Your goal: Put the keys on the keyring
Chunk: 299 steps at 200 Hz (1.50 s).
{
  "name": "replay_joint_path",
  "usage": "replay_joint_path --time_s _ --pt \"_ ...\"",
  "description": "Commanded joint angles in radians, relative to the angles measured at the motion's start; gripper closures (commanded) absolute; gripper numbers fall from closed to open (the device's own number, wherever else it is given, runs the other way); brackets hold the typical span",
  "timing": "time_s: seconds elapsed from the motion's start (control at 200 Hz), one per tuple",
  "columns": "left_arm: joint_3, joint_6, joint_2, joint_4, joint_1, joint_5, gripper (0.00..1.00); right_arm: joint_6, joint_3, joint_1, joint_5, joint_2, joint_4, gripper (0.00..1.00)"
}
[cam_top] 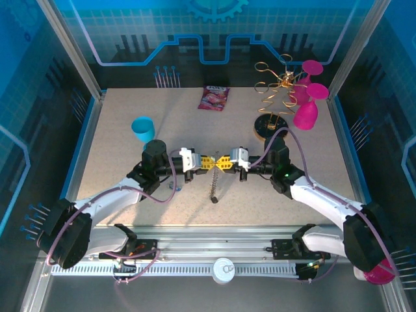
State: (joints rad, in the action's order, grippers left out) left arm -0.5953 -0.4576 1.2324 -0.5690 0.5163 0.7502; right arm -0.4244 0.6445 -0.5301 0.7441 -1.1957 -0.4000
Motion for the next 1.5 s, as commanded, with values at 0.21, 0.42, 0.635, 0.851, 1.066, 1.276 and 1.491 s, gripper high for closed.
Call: replay_joint_path --time_s 0.21,0.42,0.635,0.851,1.066,1.276,1.491 --pt "-0.026 -0.074 -0.043 0.169 0.01 -0.091 0.8 -0.226 0.143 -0.031 -0.095 0.041 0.362 1.0" --pt "-0.068 -0.136 -0.051 0.296 0.011 -0.104 0.81 -0.373 0.272 -0.079 -0.2 0.022 0.626 1.0" --pt "-0.087 -0.139 -0.048 0.319 0.013 -0.082 0.82 -0.438 0.364 -0.138 -0.312 -0.024 0.751 1.0" --pt "-0.082 -0.131 -0.054 0.314 0.013 -0.069 0.8 -0.438 0.396 -0.169 -0.374 -0.052 0.772 1.0" --pt "-0.078 -0.142 -0.064 0.337 0.013 -0.084 0.78 -0.415 0.385 -0.17 -0.405 -0.047 0.747 1.0" --pt "-0.082 -0.143 -0.067 0.339 0.013 -0.087 0.71 -0.409 0.388 -0.186 -0.436 -0.062 0.742 1.0" --pt "-0.084 -0.141 -0.066 0.342 0.013 -0.094 0.77 -0.396 0.389 -0.202 -0.43 -0.064 0.73 1.0"
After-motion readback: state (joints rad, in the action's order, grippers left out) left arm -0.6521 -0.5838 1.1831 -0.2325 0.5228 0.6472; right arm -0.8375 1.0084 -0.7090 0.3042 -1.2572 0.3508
